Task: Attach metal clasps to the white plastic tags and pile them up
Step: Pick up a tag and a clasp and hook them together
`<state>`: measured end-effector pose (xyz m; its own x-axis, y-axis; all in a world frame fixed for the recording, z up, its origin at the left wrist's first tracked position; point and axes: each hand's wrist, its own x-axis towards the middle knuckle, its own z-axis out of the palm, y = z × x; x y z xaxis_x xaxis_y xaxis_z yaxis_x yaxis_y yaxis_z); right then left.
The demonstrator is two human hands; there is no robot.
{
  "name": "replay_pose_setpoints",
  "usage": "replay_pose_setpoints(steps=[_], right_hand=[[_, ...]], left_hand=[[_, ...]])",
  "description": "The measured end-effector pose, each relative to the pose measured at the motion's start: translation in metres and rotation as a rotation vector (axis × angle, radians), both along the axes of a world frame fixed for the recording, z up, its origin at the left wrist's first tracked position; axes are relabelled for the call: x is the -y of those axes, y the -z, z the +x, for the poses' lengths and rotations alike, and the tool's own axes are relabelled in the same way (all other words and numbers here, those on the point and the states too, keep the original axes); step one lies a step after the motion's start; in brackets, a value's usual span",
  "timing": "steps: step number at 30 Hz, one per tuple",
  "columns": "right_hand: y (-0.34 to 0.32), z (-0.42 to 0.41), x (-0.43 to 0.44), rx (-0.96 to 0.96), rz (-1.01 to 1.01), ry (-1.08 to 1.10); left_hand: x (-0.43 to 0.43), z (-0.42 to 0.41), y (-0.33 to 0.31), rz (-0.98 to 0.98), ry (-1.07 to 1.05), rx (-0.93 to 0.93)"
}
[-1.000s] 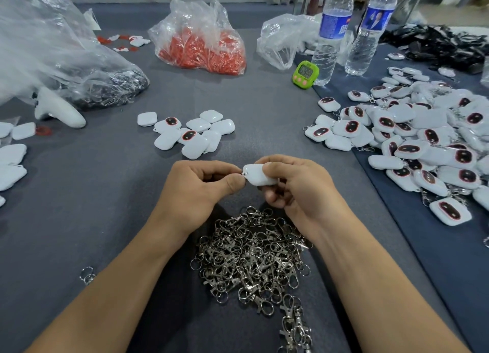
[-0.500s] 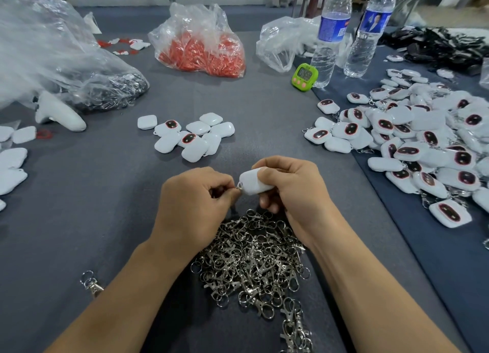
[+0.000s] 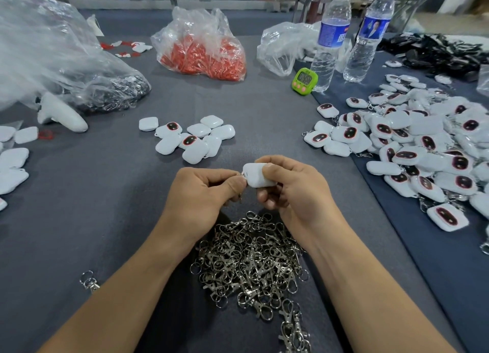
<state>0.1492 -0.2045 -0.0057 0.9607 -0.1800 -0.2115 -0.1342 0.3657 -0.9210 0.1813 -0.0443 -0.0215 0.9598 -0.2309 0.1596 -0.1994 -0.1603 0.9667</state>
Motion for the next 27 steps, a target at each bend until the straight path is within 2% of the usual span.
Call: replay_pose_setpoints(steps=[4, 8, 10, 12, 16, 19, 23, 27], right_hand=[[0.0022, 0.0007, -0.0017, 0.022, -0.042, 0.021], [0.0046, 0.0004, -0.0052, 0.047, -0.161, 0.034], [0.0050, 0.0000, -0.0064, 0.045, -0.188, 0.039], [0.0033, 0.0005, -0.0064, 0.031, -0.151, 0.045], [0.0000, 0.0013, -0.0043, 0.000, -0.004, 0.030], [0.0000, 0.0014, -0.0044, 0.009, 0.064, 0.013], [0.0014, 0.0014, -0.0043, 0.011, 0.074, 0.002], [0.0030, 0.0006, -0.0037, 0.028, -0.010, 0.021]], left_hand=[[-0.0033, -0.0026, 0.0003, 0.214, -0.078, 0.225], [-0.0038, -0.0066, 0.0004, 0.558, -0.095, 0.483], [-0.0034, -0.0084, -0.0001, 0.637, -0.116, 0.541], [-0.0028, -0.0081, 0.0000, 0.553, -0.130, 0.455], [0.0001, -0.0042, -0.0025, 0.177, -0.065, 0.112], [0.0027, -0.0022, -0.0032, 0.036, -0.008, 0.003], [0.0039, -0.0034, -0.0037, 0.015, -0.029, 0.017], [0.0005, -0.0070, -0.0018, 0.233, -0.083, 0.227]])
